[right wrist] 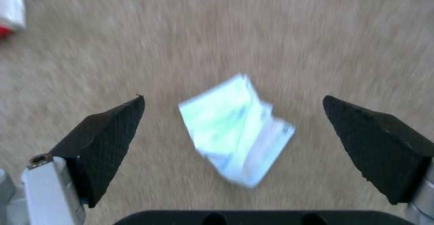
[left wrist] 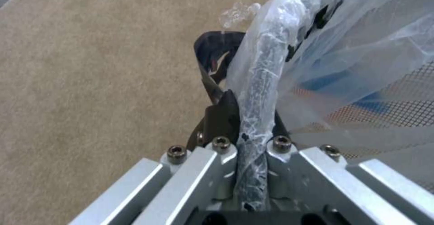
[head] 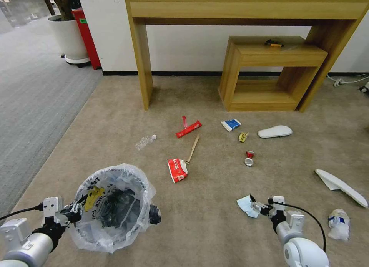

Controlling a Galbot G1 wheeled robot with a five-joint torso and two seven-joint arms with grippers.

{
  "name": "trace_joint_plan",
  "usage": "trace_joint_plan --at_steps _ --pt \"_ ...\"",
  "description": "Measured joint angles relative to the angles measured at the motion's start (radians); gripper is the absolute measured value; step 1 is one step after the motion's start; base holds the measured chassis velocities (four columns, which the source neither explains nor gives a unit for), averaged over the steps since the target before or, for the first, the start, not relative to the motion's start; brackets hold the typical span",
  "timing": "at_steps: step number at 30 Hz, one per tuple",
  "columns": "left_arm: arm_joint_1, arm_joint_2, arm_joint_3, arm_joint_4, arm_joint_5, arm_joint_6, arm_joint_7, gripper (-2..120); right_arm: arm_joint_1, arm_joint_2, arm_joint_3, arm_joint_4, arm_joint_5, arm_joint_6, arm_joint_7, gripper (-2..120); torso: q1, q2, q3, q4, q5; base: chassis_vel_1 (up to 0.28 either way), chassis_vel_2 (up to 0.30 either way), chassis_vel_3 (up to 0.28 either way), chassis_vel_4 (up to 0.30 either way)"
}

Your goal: Pick up the trash bin and place the garbage on the floor into it.

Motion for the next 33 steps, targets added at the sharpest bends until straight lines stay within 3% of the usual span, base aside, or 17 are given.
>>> trace_joint_plan --at_steps 4,18,24,29,30,33 --pt "0.005 -0.005 -0.002 0.001 0.004 0.000 0.000 1 0.039 0.000 -0.005 -0.078 0.002 -0.037 0.007 100 0.000 0.000 0.000 0.0000 -0.0001 0.000 0.000 0.000 0.000" --pt "0.013 -0.010 0.002 -0.007 0.019 0.003 0.003 1 0.180 0.002 -0.024 -0.264 -0.001 -0.039 -0.007 96 0.000 0.000 0.000 0.0001 -0.0002 0.000 0.000 0.000 0.000" --pt "0.009 -0.012 0.007 -0.021 -0.006 0.011 0.015 1 0.226 0.021 -0.024 -0.331 -0.002 -0.036 -0.011 75 0.000 0.000 0.000 0.0000 -0.0001 0.000 0.000 0.000 0.000" --pt "0.006 -0.012 0.011 -0.022 -0.005 0.017 0.015 1 0.242 0.025 -0.020 -0.363 0.000 -0.036 -0.011 67 0.000 0.000 0.000 0.0000 -0.0002 0.000 0.000 0.000 0.000" --pt "0.005 -0.013 0.015 -0.024 -0.004 0.019 0.015 1 0.255 0.026 -0.015 -0.387 0.001 -0.033 -0.015 57 0.000 0.000 0.000 0.0000 -0.0001 0.000 0.000 0.000 0.000" --pt "0.003 -0.012 0.017 -0.028 -0.003 0.021 0.015 1 0.271 0.027 -0.012 -0.415 0.001 -0.028 -0.015 47 0.000 0.000 0.000 0.0000 -0.0002 0.000 0.000 0.000 0.000"
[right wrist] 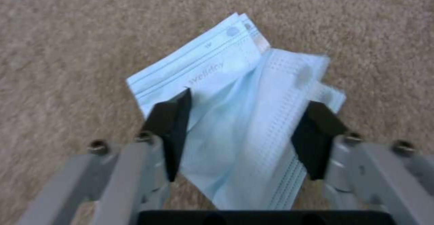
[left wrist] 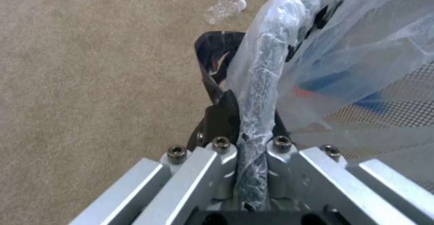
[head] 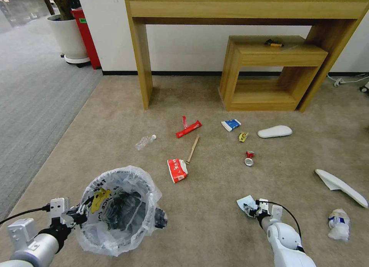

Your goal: Pick up the trash bin and place the garbage on the floor into it.

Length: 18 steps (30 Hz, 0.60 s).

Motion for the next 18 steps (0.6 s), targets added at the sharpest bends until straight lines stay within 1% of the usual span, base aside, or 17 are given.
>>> trace_joint_plan --at_steps 3,4,6,7,9,10,11,12,13,14,15,16,18 --pt "0.000 0.000 0.000 -0.004 0.000 0.000 0.000 1 0.015 0.001 0.001 -0.023 -0.001 0.003 0.000 34 0.000 0.000 0.000 -0.0001 -0.0002 0.000 0.000 0.000 0.000" --pt "0.000 0.000 0.000 -0.004 0.000 0.000 0.000 1 0.015 0.001 0.001 -0.023 -0.001 0.003 0.000 34 0.000 0.000 0.000 -0.0001 -0.0002 0.000 0.000 0.000 0.000" --pt "0.001 0.000 0.000 -0.004 0.000 0.000 0.000 1 0.024 0.005 0.002 -0.034 -0.003 0.005 0.001 25 0.000 0.000 0.000 -0.0002 -0.0002 0.000 0.000 0.000 0.000" --pt "0.002 -0.001 -0.001 -0.005 0.000 0.000 0.000 1 0.028 0.009 0.001 -0.042 -0.009 0.014 0.004 18 0.000 0.000 0.000 -0.0001 -0.0002 0.000 0.000 0.000 0.000" --pt "0.003 -0.001 -0.002 -0.005 0.000 0.000 0.001 1 0.028 0.010 0.000 -0.043 -0.012 0.018 0.005 16 0.000 0.000 0.000 -0.0001 -0.0001 0.000 0.000 0.000 0.000" --pt "0.003 -0.001 -0.003 -0.005 0.000 0.000 0.002 1 0.028 0.011 -0.003 -0.042 -0.017 0.026 0.008 9 0.000 0.000 0.000 0.0001 0.0002 0.000 0.000 0.000 0.000" --pt "0.003 -0.001 -0.003 -0.005 0.001 0.000 0.002 1 0.025 0.012 -0.004 -0.037 -0.020 0.032 0.012 4 0.000 0.000 0.000 0.0001 0.0003 0.000 0.000 0.000 0.000" --pt "0.003 -0.001 -0.003 -0.005 0.001 0.000 0.002 1 0.025 0.012 -0.004 -0.037 -0.020 0.032 0.012 4 0.000 0.000 0.000 0.0001 0.0003 0.000 0.000 0.000 0.000" --pt "0.003 -0.001 -0.003 -0.005 0.002 -0.001 0.002 1 0.023 0.011 -0.006 -0.033 -0.023 0.037 0.014 0 0.000 0.000 0.000 0.0001 0.0003 0.000 0.000 0.000 0.000" --pt "0.003 -0.002 -0.003 -0.005 0.002 -0.001 0.003 1 0.020 0.010 -0.007 -0.027 -0.032 0.046 0.017 0 0.000 0.000 0.000 0.0000 0.0003 0.000 0.000 0.000 0.000" --pt "0.005 -0.003 -0.003 -0.006 0.003 -0.002 0.003 1 0.010 0.004 -0.009 -0.008 -0.060 0.077 0.017 0 0.000 0.000 0.000 0.0001 0.0003 0.000 0.000 0.000 0.000" --pt "0.005 -0.003 -0.003 -0.006 0.003 -0.002 0.003 1 0.010 0.004 -0.009 -0.008 -0.060 0.077 0.017 0 0.000 0.000 0.000 0.0001 0.0003 0.000 0.000 0.000 0.000" --pt "0.008 -0.005 -0.003 -0.013 0.003 -0.002 0.003 1 -0.010 -0.010 -0.011 0.053 -0.080 0.095 0.011 0 0.000 0.000 0.000 0.0000 0.0003 0.000 0.000 0.000 0.000"
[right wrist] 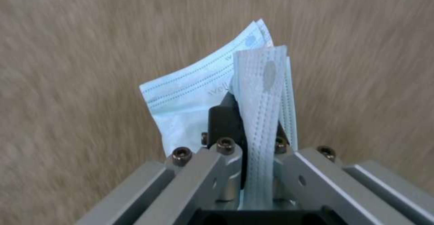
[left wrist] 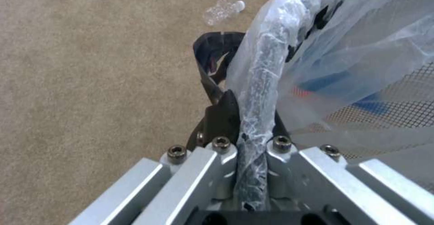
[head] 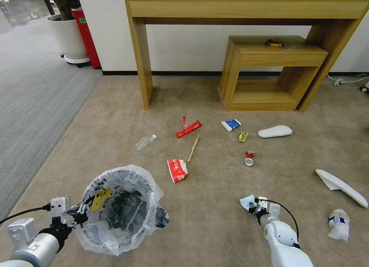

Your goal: Pick up the trash bin and place the garbage on the floor into it.

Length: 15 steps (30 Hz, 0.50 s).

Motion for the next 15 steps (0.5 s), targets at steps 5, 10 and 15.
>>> trace_joint_plan --at_steps 5,10,15 --pt "0.001 0.000 -0.001 -0.008 0.004 0.010 -0.002 1 -0.044 -0.029 -0.014 0.143 0.009 0.014 -0.002 0 0.000 0.000 0.000 -0.0001 -0.0001 0.000 0.000 0.000 0.000" --pt "0.003 -0.001 -0.003 -0.013 0.023 0.033 -0.022 1 -0.090 -0.104 -0.078 0.444 0.109 -0.034 0.001 0 0.000 0.000 0.000 0.0001 -0.0005 0.000 0.000 0.000 0.000" --pt "0.004 -0.001 -0.001 -0.014 0.026 0.041 -0.040 1 -0.062 -0.203 -0.152 0.616 0.252 -0.092 0.024 0 0.000 0.000 0.000 -0.0001 -0.0004 0.000 0.000 0.000 0.000"
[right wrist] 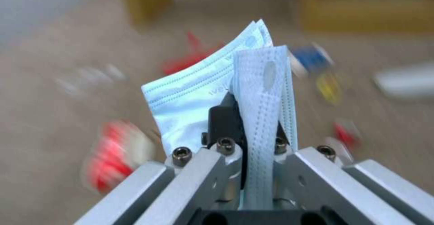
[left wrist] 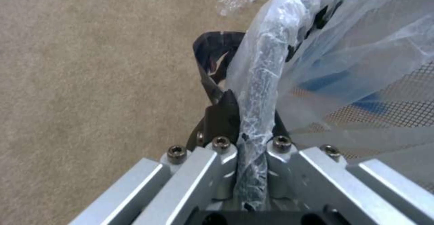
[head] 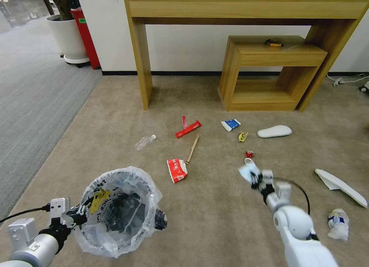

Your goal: Pick up the trash bin and place the garbage on the floor into it.

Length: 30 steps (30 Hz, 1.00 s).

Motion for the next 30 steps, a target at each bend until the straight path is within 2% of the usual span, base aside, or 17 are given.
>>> trace_joint_plan --at_steps 3,4,6,7,8,9,10,11,12,14,17,20,21,23,25,27,30 --pt "0.000 0.010 -0.005 0.005 -0.006 0.005 -0.014 1 0.116 -0.146 -0.122 0.128 0.159 -0.057 0.034 0 0.000 0.000 0.000 0.0000 -0.0003 0.000 0.000 0.000 0.000" --pt "0.000 0.010 -0.005 0.005 -0.006 0.005 -0.014 1 0.116 -0.146 -0.122 0.128 0.159 -0.057 0.034 0 0.000 0.000 0.000 0.0000 -0.0003 0.000 0.000 0.000 0.000" --pt "-0.007 0.015 -0.009 0.006 -0.026 0.017 -0.031 1 0.240 -0.216 -0.273 0.180 0.310 -0.094 0.071 0 0.000 0.000 0.000 0.0001 0.0001 0.000 0.000 0.000 0.000" --pt "-0.007 0.015 -0.009 0.006 -0.026 0.017 -0.031 1 0.240 -0.216 -0.273 0.180 0.310 -0.094 0.071 0 0.000 0.000 0.000 0.0001 0.0001 0.000 0.000 0.000 0.000" --pt "-0.011 0.015 -0.009 0.006 -0.033 0.022 -0.039 1 0.281 -0.228 -0.322 0.186 0.353 -0.100 0.086 0 0.000 0.000 0.000 0.0002 0.0000 0.000 0.000 0.000 0.000" --pt "-0.017 0.016 -0.009 0.006 -0.043 0.031 -0.053 1 0.368 -0.244 -0.420 0.190 0.427 -0.106 0.104 0 0.000 0.000 0.000 0.0002 0.0001 0.000 0.000 0.000 0.000" --pt "-0.026 0.017 -0.007 0.006 -0.056 0.049 -0.077 1 0.510 -0.262 -0.570 0.187 0.516 -0.111 0.120 0 0.000 0.000 0.000 0.0003 0.0002 0.000 0.000 0.000 0.000" --pt "-0.026 0.017 -0.007 0.006 -0.056 0.049 -0.077 1 0.510 -0.262 -0.570 0.187 0.516 -0.111 0.120 0 0.000 0.000 0.000 0.0003 0.0002 0.000 0.000 0.000 0.000" --pt "-0.033 0.017 -0.004 0.006 -0.062 0.065 -0.100 1 0.613 -0.263 -0.688 0.179 0.562 -0.112 0.129 0 0.000 0.000 0.000 0.0006 -0.0002 0.000 0.000 0.000 0.000" --pt "-0.046 0.015 0.001 0.006 -0.070 0.086 -0.139 1 0.736 -0.238 -0.843 0.163 0.601 -0.117 0.132 0 0.000 0.000 0.000 0.0004 -0.0002 0.000 0.000 0.000 0.000" --pt "-0.051 0.013 0.003 0.006 -0.075 0.096 -0.159 1 0.780 -0.214 -0.898 0.157 0.616 -0.122 0.138 0 0.000 0.000 0.000 0.0003 -0.0002 0.000 0.000 0.000 0.000" --pt "-0.058 0.008 0.004 0.007 -0.093 0.110 -0.218 1 0.882 -0.123 -1.091 0.126 0.652 -0.138 0.186 0 0.000 0.000 0.000 0.0004 -0.0005 0.000 0.000 0.000 0.000" --pt "-0.058 0.008 0.004 0.007 -0.093 0.110 -0.218 1 0.882 -0.123 -1.091 0.126 0.652 -0.138 0.186 0 0.000 0.000 0.000 0.0004 -0.0005 0.000 0.000 0.000 0.000" --pt "-0.061 0.005 -0.003 0.002 -0.113 0.111 -0.243 1 0.914 -0.071 -1.189 0.090 0.650 -0.141 0.192 0 0.000 0.000 0.000 0.0001 -0.0002 0.000 0.000 0.000 0.000" --pt "-0.061 0.004 -0.004 0.001 -0.116 0.111 -0.247 1 0.917 -0.061 -1.200 0.085 0.649 -0.143 0.192 0 0.000 0.000 0.000 0.0001 -0.0001 0.000 0.000 0.000 0.000" --pt "-0.062 -0.002 -0.008 -0.003 -0.134 0.111 -0.261 1 0.924 0.017 -1.250 0.030 0.631 -0.156 0.190 0 0.000 0.000 0.000 0.0003 -0.0001 0.000 0.000 0.000 0.000" --pt "-0.060 -0.007 -0.008 -0.004 -0.142 0.111 -0.269 1 0.921 0.052 -1.268 -0.007 0.626 -0.164 0.193 4 0.000 0.000 0.000 0.0004 -0.0001 0.000 0.000 0.000 0.000"
